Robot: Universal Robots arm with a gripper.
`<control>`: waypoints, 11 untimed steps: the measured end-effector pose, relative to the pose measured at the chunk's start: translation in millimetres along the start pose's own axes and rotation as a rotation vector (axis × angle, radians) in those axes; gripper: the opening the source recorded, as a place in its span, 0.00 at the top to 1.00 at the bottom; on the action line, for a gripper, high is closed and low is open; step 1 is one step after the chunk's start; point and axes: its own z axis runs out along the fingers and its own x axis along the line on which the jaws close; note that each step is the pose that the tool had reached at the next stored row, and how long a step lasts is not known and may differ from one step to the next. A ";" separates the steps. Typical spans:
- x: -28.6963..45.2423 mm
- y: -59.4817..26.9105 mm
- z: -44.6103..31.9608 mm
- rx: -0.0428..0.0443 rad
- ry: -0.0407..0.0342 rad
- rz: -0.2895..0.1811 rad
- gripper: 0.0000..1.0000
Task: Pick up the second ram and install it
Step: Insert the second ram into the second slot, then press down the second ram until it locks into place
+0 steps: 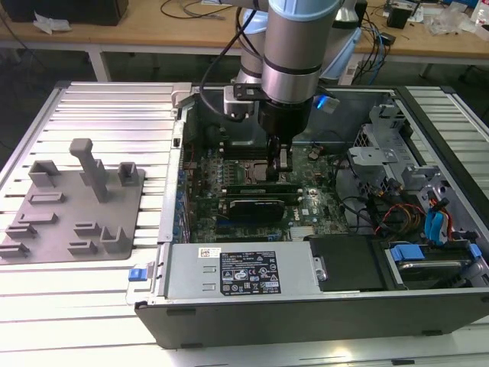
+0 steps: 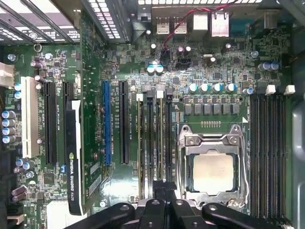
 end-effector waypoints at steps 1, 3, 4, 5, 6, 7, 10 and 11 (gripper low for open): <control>-0.3 1.3 0.2 0.0000 0.0000 0.000 0.92; -0.7 4.0 0.7 0.0000 0.0000 0.000 0.92; -0.7 4.0 0.9 0.0000 0.0002 0.000 0.92; -0.7 4.1 1.1 0.0000 -0.0001 0.000 0.92; -0.7 4.1 1.3 0.0000 0.0000 0.000 0.92; -0.7 4.1 1.4 0.0000 0.0000 0.000 0.92; -0.7 4.1 1.5 0.0000 0.0000 0.000 0.92; -0.8 4.0 1.6 0.0001 -0.0001 0.000 0.92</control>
